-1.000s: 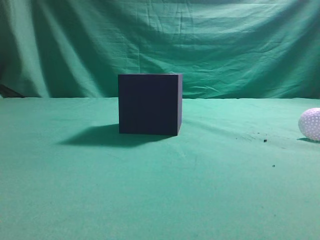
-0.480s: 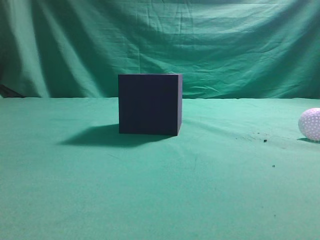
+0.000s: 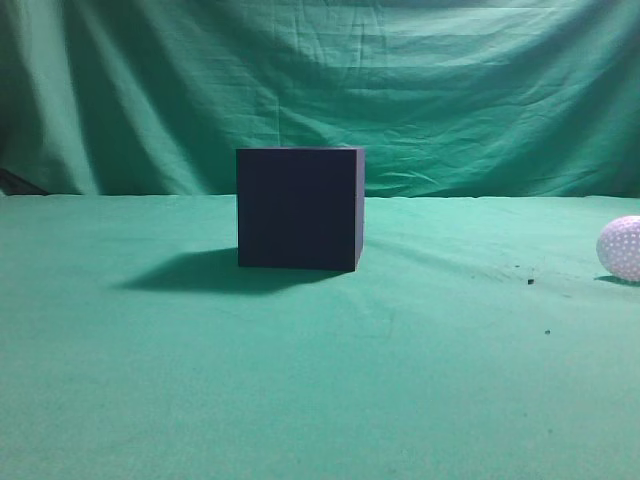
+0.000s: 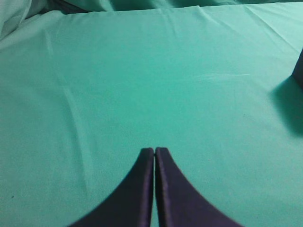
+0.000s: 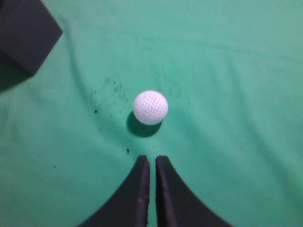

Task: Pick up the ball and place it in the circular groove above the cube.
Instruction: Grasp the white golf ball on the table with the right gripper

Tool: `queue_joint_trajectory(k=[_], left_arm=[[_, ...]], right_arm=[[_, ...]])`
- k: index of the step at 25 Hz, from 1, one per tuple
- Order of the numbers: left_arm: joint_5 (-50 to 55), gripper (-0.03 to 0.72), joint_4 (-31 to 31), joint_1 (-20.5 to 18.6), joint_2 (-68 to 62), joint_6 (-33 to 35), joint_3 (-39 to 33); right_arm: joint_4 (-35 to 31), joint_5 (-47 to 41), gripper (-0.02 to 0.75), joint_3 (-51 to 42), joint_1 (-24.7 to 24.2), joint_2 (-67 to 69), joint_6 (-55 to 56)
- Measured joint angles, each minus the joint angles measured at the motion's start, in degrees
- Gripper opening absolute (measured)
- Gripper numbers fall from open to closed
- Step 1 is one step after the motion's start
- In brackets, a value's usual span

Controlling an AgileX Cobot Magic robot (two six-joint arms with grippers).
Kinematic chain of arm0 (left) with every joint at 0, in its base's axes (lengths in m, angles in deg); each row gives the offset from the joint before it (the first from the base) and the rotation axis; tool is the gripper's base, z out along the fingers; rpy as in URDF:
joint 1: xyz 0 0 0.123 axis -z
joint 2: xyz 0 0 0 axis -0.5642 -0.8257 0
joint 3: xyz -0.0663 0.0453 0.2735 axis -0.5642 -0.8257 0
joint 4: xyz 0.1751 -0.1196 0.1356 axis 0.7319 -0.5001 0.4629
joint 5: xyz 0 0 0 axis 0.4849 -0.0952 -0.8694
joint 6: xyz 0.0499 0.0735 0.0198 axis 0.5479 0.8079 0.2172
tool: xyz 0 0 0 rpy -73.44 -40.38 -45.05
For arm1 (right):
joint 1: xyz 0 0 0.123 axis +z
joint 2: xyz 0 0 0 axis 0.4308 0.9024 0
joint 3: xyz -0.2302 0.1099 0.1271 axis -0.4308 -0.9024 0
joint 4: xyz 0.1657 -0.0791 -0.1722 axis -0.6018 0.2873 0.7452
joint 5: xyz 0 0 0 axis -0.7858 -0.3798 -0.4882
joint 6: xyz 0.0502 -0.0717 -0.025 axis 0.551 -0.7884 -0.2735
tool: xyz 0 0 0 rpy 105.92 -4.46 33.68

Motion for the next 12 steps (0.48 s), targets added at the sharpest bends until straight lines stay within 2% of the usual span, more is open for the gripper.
queue_joint_trajectory(k=[4,8,12], left_arm=[[0.0,0.0,0.0,0.0,0.0,0.0,0.0],[0.0,0.0,0.0,0.0,0.0,0.0,0.0],[0.0,0.0,0.0,0.0,0.0,0.0,0.0]], right_arm=[[0.12,-5.61,0.0,5.8,0.23,9.19,-0.83],[2.85,-7.29,0.0,10.46,5.07,16.8,0.43],[12.71,-7.29,0.0,13.65,11.17,22.95,7.19]])
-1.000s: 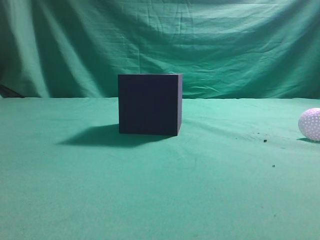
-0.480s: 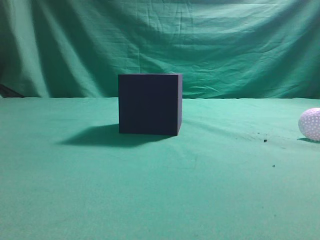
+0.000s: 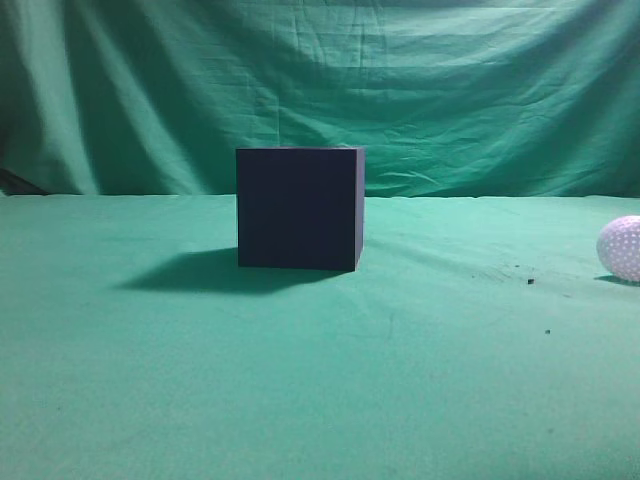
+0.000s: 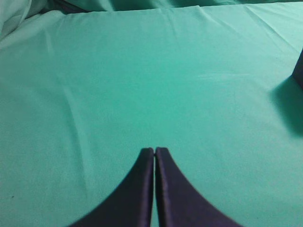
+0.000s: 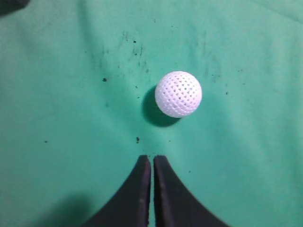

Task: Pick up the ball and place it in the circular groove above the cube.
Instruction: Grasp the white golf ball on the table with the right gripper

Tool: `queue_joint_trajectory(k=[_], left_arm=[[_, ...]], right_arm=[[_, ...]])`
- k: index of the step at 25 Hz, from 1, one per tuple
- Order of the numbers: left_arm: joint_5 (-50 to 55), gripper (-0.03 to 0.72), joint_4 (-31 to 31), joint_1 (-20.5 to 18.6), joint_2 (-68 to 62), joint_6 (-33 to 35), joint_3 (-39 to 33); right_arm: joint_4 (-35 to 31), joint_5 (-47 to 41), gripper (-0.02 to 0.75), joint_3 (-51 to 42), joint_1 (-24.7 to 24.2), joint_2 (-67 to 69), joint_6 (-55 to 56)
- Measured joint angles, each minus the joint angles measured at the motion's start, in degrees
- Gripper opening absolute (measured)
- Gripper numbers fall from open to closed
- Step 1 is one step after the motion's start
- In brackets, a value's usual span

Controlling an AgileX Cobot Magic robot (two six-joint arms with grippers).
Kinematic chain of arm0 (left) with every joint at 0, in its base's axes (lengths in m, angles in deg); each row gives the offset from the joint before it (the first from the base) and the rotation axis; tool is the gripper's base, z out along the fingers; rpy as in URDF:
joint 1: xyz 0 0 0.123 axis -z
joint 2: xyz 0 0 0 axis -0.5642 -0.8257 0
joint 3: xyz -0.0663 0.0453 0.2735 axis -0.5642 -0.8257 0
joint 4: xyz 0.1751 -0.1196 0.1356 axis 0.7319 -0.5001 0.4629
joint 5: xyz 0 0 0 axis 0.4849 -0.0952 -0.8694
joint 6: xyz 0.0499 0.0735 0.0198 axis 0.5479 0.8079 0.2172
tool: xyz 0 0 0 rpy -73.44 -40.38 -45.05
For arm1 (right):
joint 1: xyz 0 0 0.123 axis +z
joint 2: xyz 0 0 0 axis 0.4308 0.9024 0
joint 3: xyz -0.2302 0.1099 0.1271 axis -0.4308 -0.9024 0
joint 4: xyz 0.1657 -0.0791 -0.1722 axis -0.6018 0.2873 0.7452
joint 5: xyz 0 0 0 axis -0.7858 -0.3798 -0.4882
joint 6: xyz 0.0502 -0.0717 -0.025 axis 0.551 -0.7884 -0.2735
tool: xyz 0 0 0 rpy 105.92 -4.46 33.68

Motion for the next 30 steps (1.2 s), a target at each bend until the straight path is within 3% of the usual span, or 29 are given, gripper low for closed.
queue_joint_trajectory(k=[3,4,5,10,12,14,19,20,24,28,30], left_arm=[[0.0,0.0,0.0,0.0,0.0,0.0,0.0],[0.0,0.0,0.0,0.0,0.0,0.0,0.0],[0.0,0.0,0.0,0.0,0.0,0.0,0.0],[0.0,0.0,0.0,0.0,0.0,0.0,0.0],[0.0,0.0,0.0,0.0,0.0,0.0,0.0],[0.0,0.0,0.0,0.0,0.0,0.0,0.0],[0.0,0.0,0.0,0.0,0.0,0.0,0.0],[0.0,0.0,0.0,0.0,0.0,0.0,0.0],[0.0,0.0,0.0,0.0,0.0,0.0,0.0],[0.0,0.0,0.0,0.0,0.0,0.0,0.0],[0.0,0.0,0.0,0.0,0.0,0.0,0.0]], right_arm=[[4.31,0.0,0.0,2.0,1.19,4.24,2.41],[5.06,0.0,0.049,2.38,1.21,5.67,2.68],[5.58,0.0,0.049,2.85,1.21,7.0,2.78],[6.25,2.87,0.429,4.28,1.21,12.58,4.24],[6.29,5.25,0.55,4.42,1.21,14.19,4.74],[6.29,7.7,0.608,4.42,1.21,15.65,5.53],[6.38,10.87,0.594,4.42,1.21,19.32,6.13],[6.38,11.3,0.549,4.42,1.21,19.92,6.25],[6.38,12.63,0.549,4.42,1.21,22.29,7.27],[6.38,13.71,0.326,4.64,1.21,23.01,7.68],[6.42,13.49,0.312,4.88,1.21,23.02,8.23]])
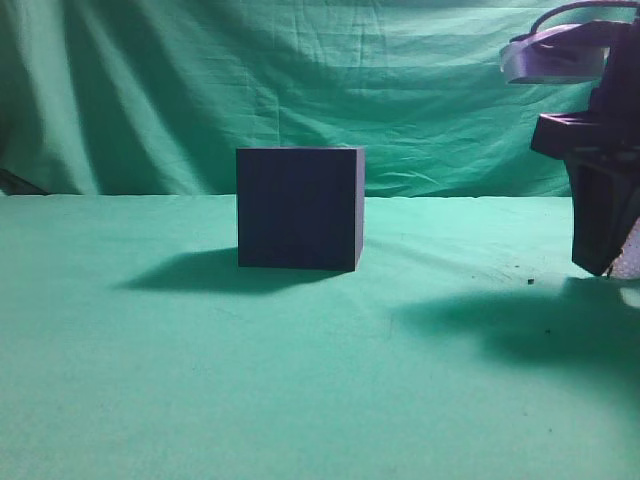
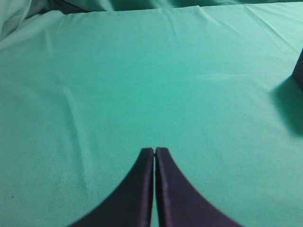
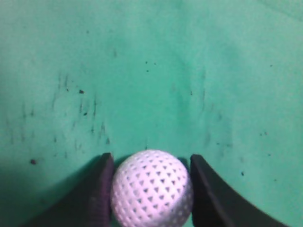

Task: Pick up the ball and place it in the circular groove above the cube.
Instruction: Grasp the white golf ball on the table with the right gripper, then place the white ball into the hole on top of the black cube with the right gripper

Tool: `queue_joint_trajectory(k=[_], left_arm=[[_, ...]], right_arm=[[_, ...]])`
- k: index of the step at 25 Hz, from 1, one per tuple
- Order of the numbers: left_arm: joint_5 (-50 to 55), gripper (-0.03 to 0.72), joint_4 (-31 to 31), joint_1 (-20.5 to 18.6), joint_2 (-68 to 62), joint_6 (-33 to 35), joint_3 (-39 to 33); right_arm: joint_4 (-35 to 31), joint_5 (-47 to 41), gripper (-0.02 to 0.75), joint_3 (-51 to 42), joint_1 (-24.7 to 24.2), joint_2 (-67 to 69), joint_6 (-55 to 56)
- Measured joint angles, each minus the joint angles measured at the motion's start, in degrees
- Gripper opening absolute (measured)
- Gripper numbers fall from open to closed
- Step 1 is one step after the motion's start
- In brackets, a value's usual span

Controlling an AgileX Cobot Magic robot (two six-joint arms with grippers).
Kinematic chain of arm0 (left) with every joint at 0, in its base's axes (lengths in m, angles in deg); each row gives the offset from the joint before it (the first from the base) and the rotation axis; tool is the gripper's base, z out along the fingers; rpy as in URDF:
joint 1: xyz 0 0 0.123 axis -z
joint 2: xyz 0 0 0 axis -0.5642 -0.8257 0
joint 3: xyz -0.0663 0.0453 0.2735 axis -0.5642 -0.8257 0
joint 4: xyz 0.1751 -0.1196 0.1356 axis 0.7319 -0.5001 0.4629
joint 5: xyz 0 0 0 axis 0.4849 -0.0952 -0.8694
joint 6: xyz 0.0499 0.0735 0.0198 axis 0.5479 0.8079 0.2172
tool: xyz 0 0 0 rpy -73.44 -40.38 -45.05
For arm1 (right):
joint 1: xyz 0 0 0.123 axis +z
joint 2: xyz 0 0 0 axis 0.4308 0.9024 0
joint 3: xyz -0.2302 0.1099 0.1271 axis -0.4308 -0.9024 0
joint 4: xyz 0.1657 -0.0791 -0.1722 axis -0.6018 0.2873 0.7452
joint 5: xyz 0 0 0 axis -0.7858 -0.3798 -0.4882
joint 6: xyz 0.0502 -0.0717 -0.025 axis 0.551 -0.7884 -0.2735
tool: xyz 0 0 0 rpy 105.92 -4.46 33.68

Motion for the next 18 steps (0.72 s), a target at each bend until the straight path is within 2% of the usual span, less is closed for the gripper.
queue_joint_trajectory(k=[5,9,11,14,18], left_arm=[[0.0,0.0,0.0,0.0,0.0,0.0,0.0],[0.0,0.0,0.0,0.0,0.0,0.0,0.0],[0.0,0.0,0.0,0.0,0.0,0.0,0.0],[0.0,0.0,0.0,0.0,0.0,0.0,0.0],[0.0,0.0,0.0,0.0,0.0,0.0,0.0]], right_arm=[[0.0,-6.17,0.312,4.26,0.1,0.22,0.76],[-2.61,-15.05,0.312,14.43,0.22,0.33,1.03],[-5.09,-20.07,0.312,22.5,1.58,0.33,1.17],[-6.02,-22.13,0.312,28.56,5.56,0.33,1.17],[-6.2,-20.08,0.312,31.77,13.72,0.42,0.41]])
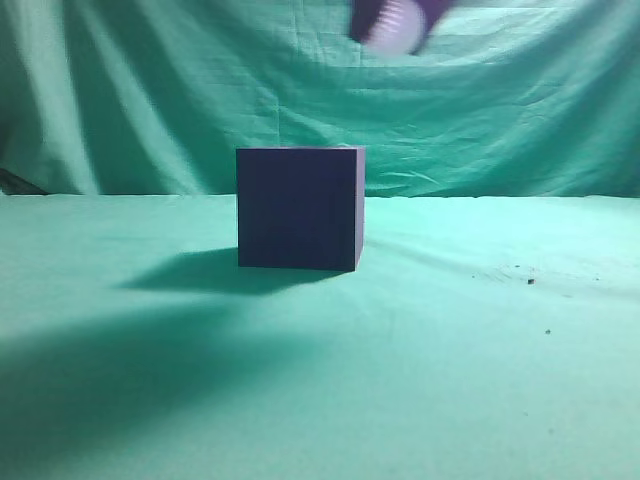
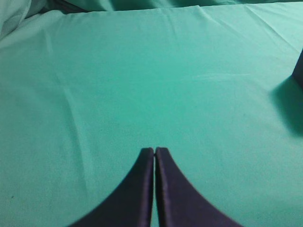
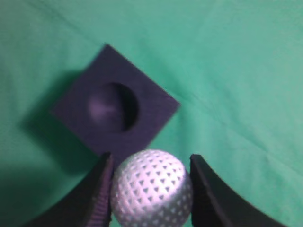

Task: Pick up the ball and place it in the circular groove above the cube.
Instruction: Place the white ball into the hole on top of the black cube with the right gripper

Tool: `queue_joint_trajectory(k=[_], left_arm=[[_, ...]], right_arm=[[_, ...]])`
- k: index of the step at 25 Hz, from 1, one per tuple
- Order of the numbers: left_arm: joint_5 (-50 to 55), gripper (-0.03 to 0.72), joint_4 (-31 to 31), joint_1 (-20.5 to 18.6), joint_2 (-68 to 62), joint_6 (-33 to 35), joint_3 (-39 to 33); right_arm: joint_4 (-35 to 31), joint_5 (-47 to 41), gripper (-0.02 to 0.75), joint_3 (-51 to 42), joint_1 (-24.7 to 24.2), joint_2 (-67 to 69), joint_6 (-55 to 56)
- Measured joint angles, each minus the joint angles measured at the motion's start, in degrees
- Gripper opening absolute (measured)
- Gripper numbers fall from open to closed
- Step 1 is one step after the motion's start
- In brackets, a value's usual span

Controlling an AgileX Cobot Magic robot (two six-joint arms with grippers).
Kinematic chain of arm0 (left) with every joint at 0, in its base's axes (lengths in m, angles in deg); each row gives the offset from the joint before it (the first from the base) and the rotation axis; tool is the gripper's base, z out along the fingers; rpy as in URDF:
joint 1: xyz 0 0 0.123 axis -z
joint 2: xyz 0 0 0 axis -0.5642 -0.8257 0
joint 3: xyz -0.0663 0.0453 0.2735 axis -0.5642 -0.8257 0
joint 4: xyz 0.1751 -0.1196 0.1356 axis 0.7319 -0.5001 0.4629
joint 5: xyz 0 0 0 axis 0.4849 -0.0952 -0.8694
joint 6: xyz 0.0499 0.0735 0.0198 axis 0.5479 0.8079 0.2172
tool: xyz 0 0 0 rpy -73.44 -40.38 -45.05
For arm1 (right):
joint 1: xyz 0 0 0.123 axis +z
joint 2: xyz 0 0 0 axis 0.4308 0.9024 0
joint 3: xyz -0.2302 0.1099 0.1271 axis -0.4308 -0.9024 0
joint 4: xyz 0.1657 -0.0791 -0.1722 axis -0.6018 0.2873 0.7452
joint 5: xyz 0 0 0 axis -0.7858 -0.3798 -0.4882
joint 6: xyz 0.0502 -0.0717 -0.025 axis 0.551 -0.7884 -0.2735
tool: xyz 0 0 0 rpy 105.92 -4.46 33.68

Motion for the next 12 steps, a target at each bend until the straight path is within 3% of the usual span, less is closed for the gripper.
queue_joint_trajectory(k=[5,12], left_arm=[[0.0,0.0,0.0,0.0,0.0,0.0,0.0],[0.0,0.0,0.0,0.0,0.0,0.0,0.0]], right_arm=[[0.27,5.83,0.312,0.14,6.48,3.12,-1.2],[6.17,10.6,0.312,0.14,7.18,8.85,-2.18]])
